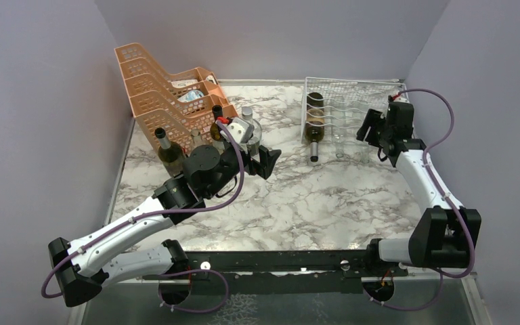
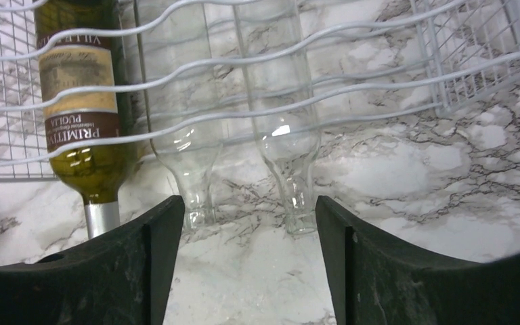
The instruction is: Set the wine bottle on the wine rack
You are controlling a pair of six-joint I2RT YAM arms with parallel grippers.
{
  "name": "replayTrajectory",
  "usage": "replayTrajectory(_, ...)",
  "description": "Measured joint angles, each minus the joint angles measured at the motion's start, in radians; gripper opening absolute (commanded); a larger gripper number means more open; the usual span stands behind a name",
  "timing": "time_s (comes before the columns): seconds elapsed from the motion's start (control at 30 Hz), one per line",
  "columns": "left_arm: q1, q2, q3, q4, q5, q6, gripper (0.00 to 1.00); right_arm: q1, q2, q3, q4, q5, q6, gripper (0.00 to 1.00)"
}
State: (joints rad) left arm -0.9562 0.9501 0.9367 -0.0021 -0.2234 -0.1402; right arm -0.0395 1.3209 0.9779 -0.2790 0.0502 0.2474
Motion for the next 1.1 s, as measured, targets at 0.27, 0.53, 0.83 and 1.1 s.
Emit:
replayTrajectory(0.27, 0.0, 0.0, 0.006, -0.001, -0.001, 0.009, 0.99, 0.107, 0.019, 0.126, -0.074, -0.129, 0.022, 0.63)
replayTrajectory(0.53, 0.0, 0.0, 0.029, -0.028, -0.027, 0.029, 0.99, 0.363, 0.205, 0.343, -0.083, -0.08, 0.054, 0.63)
replayTrajectory(0.83, 0.0, -0.001, 0.05, -0.051, -0.066, 0.041, 0.99, 0.47, 0.431, 0.496, -0.134, 0.108, 0.117, 0.46)
replayTrajectory(1.1, 0.0, 0.003, 0.051, -0.053, -0.077, 0.045, 0.99, 0.476, 0.502, 0.552, -0.141, 0.14, 0.119, 0.27)
